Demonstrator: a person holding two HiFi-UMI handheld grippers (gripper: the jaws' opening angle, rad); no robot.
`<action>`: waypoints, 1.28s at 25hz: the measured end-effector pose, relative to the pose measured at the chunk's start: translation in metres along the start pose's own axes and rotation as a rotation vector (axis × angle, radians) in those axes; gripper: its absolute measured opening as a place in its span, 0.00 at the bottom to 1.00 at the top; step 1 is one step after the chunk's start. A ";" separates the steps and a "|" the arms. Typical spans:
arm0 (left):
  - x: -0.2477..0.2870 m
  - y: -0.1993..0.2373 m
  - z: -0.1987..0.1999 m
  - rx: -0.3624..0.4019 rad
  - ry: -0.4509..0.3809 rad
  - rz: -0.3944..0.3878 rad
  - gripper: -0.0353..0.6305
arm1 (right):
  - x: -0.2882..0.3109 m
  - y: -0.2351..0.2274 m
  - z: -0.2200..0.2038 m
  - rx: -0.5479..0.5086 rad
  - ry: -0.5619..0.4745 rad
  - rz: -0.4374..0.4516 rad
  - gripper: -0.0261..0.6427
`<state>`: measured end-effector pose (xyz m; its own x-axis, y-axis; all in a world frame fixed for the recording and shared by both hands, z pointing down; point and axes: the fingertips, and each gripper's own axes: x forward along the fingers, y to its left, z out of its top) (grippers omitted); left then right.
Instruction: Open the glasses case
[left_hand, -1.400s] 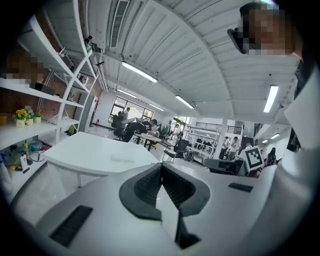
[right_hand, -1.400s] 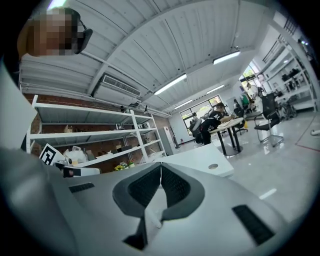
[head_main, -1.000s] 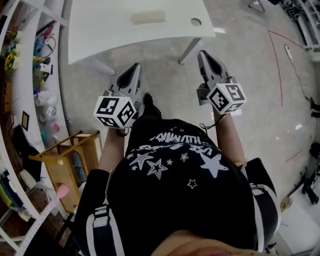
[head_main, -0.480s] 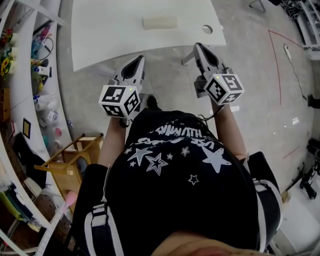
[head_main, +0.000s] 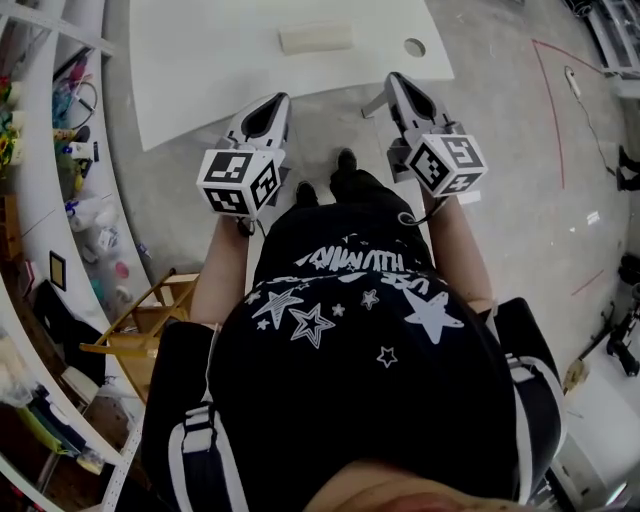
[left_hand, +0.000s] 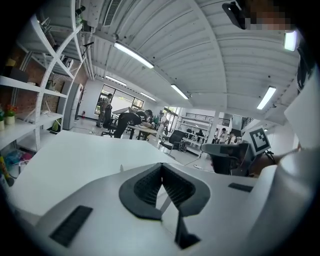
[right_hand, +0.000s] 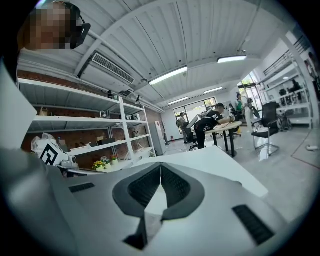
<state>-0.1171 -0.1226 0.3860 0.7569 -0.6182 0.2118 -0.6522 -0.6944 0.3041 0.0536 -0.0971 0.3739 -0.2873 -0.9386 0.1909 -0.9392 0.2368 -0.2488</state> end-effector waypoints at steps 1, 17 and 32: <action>0.004 0.001 -0.001 0.003 0.007 0.000 0.07 | 0.002 -0.002 0.000 0.002 -0.001 -0.001 0.05; 0.101 0.027 -0.014 0.042 0.100 0.069 0.07 | 0.087 -0.080 -0.008 0.005 0.087 0.048 0.05; 0.162 0.088 -0.072 0.031 0.332 0.238 0.07 | 0.168 -0.104 -0.046 -0.152 0.269 0.213 0.05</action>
<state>-0.0492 -0.2570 0.5139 0.5534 -0.6142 0.5626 -0.8079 -0.5602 0.1830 0.0946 -0.2680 0.4752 -0.4999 -0.7695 0.3975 -0.8642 0.4735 -0.1702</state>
